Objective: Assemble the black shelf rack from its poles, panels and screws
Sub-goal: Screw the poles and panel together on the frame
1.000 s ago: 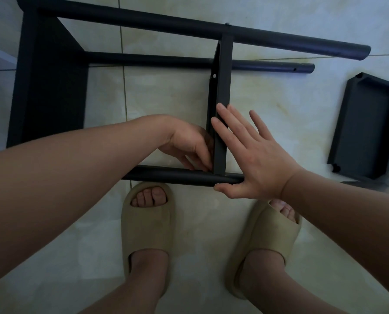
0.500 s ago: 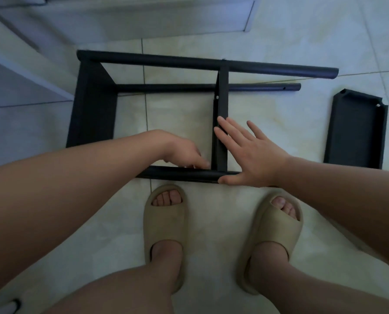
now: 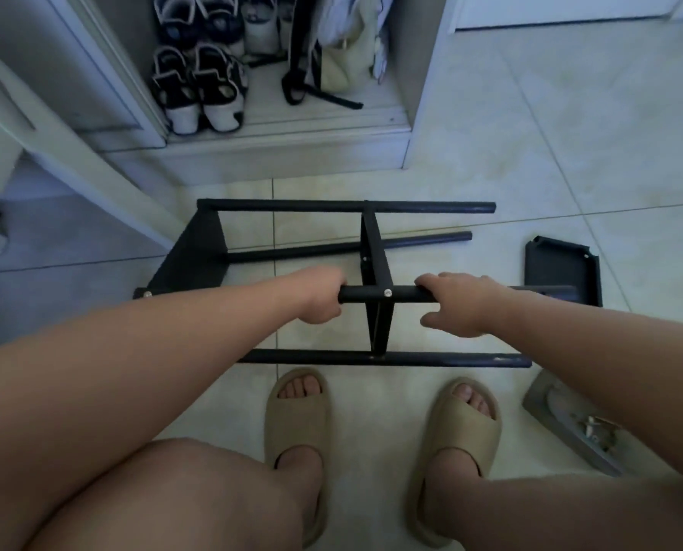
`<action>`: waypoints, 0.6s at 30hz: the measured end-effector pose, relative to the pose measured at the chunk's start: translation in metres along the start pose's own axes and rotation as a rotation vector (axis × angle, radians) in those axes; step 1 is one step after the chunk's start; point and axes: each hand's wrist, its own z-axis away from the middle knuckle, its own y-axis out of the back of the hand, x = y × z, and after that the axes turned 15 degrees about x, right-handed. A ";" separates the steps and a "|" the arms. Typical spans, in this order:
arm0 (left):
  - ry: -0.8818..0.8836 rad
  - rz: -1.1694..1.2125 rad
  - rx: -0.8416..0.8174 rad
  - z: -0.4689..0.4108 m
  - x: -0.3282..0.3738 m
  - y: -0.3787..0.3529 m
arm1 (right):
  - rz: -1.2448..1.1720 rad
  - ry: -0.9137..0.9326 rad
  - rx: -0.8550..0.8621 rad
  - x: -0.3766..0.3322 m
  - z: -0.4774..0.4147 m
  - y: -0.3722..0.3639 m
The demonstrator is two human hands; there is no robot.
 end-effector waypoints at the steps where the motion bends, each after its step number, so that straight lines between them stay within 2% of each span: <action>1: 0.024 0.005 0.045 0.001 0.003 0.009 | -0.011 -0.014 0.057 0.003 0.003 0.007; 8: 0.221 0.009 0.331 0.024 0.026 0.043 | -0.062 -0.044 0.367 0.009 0.023 0.029; 18: 0.295 -0.010 0.520 0.022 0.022 0.035 | 0.020 -0.016 0.522 0.006 0.009 0.021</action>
